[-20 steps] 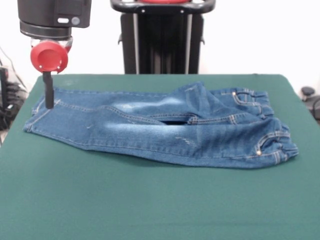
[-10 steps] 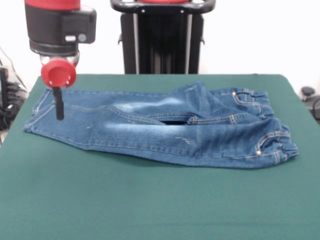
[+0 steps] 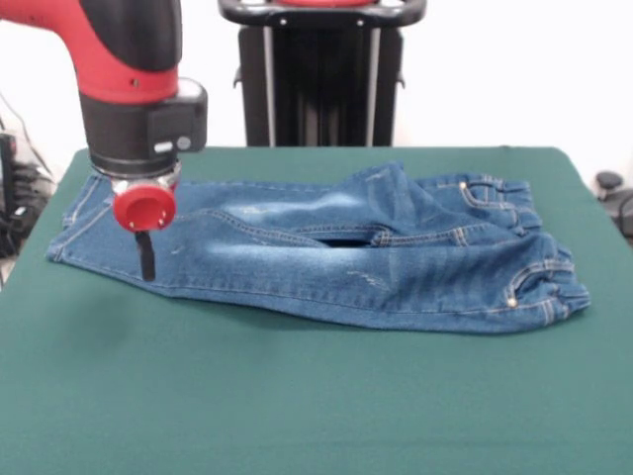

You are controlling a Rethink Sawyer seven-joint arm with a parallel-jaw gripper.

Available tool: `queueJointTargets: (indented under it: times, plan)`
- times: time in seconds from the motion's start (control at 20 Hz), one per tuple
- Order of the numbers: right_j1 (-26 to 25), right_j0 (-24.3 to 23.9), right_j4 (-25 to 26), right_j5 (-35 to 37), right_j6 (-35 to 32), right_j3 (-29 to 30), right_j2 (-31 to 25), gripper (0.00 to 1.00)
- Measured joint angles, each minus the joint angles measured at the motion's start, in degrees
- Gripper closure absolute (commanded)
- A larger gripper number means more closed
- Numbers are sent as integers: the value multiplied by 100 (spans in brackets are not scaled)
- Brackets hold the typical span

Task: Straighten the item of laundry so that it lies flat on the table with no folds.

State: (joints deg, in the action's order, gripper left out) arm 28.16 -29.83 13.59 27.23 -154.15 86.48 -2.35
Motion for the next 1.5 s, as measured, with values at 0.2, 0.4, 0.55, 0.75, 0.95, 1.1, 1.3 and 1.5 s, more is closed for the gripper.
queueJointTargets:
  times: [0.2, 0.4, 0.55, 0.75, 0.95, 1.1, 1.3, 1.5]
  plan:
    - [-150, 153, 171, 0, 0, -54, 206, 0]
    - [-164, 204, 316, 0, 0, -55, 288, 0]
    - [-145, 176, 377, -1, 0, -55, 293, 0]
    - [-141, 86, 377, -1, 0, -51, 293, 0]
    - [-146, -24, 429, -97, 0, -46, 298, 0]
    - [-174, -69, 529, -249, 0, -46, 299, 0]
    - [-307, -142, 652, -571, 0, -37, 307, 0]
    - [-470, -165, 755, -912, 0, 46, 335, 0]
